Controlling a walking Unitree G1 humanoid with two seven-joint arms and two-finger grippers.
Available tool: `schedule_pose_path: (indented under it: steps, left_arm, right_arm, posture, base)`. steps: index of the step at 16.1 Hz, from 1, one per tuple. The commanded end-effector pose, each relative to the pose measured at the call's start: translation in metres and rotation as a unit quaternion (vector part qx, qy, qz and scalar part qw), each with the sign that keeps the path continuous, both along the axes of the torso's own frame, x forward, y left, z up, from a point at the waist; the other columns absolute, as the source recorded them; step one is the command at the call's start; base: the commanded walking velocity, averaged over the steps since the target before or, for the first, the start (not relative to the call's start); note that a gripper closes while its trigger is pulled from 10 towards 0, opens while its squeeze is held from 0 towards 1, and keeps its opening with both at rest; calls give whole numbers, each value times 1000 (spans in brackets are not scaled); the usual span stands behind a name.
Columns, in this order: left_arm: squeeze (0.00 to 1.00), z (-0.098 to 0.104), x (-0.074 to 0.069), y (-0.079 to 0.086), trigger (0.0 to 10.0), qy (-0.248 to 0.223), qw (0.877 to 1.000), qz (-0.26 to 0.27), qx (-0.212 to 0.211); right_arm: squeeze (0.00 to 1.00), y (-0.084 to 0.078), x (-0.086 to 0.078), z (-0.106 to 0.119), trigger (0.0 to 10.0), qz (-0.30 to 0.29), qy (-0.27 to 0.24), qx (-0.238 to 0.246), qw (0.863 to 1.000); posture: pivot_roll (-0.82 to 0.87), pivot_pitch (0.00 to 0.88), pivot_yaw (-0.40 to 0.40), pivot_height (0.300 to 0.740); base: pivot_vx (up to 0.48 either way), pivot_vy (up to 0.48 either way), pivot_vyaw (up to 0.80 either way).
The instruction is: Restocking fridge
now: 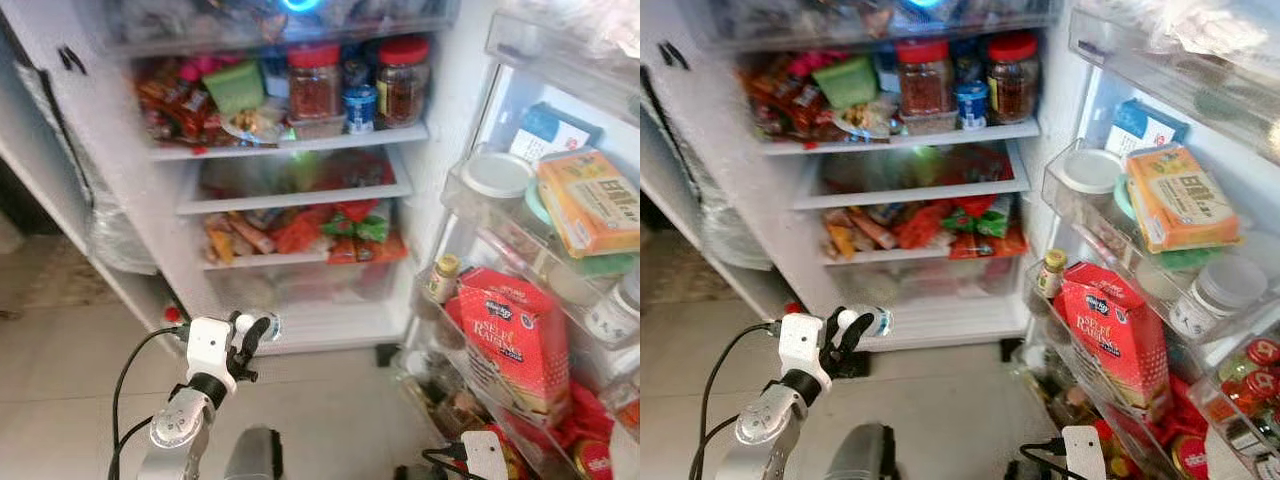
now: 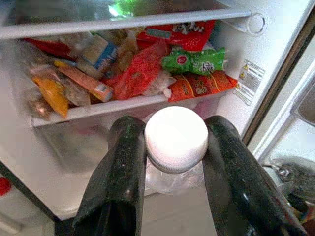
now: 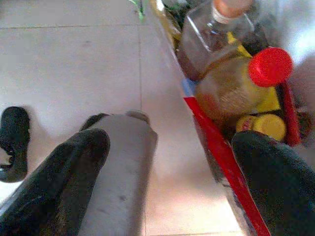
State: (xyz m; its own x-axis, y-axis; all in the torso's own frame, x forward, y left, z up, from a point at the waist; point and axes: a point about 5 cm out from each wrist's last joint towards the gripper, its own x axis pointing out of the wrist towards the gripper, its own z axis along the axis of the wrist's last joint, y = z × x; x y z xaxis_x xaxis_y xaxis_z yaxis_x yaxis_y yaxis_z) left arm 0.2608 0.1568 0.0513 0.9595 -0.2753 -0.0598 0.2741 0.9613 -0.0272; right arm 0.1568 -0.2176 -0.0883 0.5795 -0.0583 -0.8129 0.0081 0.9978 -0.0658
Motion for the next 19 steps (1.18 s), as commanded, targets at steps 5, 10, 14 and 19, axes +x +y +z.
schedule_pose_path:
  steps: [5, 10, 14, 19]
  left_arm:
    - [0, 6, 3, 3, 10000, -10, 1000, 9, 2]
    - [0, 7, 4, 2, 10000, -11, 1000, 10, 2]
    - [0, 6, 3, 2, 10000, -12, 1000, 8, 3]
    - [0, 7, 4, 0, 10000, -13, 1000, 6, 4]
  right_arm:
    - [0, 3, -5, -3, 10000, 3, 11, 5, 1000]
    - [0, 3, -4, -3, 10000, 3, 10, 8, 1000]
    - [0, 3, -4, -2, 10000, 4, 6, 11, 1000]
    - [0, 3, -3, -2, 10000, 9, 3, 9, 1000]
  posture:
    - [97, 96, 42, 645]
    - [98, 99, 39, 641]
    - [99, 99, 39, 641]
    - [96, 99, 36, 636]
  base:
    - [0, 0, 0]
    - [0, 0, 0]
    - [0, 0, 0]
    - [0, 0, 0]
